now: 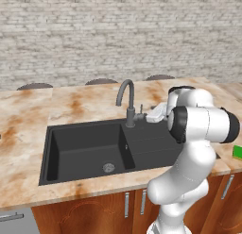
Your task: Soak the sponge with water for a few seconds and then drop it inside the sink.
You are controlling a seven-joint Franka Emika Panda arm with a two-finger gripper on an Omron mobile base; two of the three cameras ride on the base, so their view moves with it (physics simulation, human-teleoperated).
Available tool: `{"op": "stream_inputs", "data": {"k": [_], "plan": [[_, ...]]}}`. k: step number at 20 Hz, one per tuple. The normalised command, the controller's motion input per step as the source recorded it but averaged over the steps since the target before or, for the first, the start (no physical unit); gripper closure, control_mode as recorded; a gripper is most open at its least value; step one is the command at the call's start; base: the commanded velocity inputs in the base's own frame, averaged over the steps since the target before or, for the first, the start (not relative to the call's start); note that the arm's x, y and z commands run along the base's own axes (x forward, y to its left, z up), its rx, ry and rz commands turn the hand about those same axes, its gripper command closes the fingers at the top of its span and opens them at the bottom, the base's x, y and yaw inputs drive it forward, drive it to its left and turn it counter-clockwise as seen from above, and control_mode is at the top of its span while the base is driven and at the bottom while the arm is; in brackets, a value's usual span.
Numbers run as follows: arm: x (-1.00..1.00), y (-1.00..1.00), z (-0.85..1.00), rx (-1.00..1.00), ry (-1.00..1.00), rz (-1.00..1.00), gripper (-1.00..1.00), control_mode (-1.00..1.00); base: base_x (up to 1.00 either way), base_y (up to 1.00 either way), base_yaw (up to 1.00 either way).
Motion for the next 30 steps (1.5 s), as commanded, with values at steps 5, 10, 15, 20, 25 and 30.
{"op": "stream_inputs", "data": {"k": [5, 10, 15, 20, 25, 30], "plan": [[0.14, 0.0, 0.0, 0.0, 0.0, 0.0, -1.0, -1.0, 0.0, 0.0, 0.0], [0.12, 0.0, 0.0, 0.0, 0.0, 0.0, -1.0, -1.0, 0.0, 0.0, 0.0], [0.03, -0.08, -0.02, 0.0, 0.0, -0.07, -1.0, -1.0, 0.0, 0.0, 0.0], [0.0, -0.12, -0.02, 0.0, 0.0, -0.1, -1.0, -1.0, 0.0, 0.0, 0.0], [0.05, -0.04, 0.0, 0.0, 0.0, -0.08, -1.0, -1.0, 0.0, 0.0, 0.0], [0.05, 0.0, 0.0, 0.0, 0.0, -0.04, -1.0, -1.0, 0.0, 0.0, 0.0]]}}
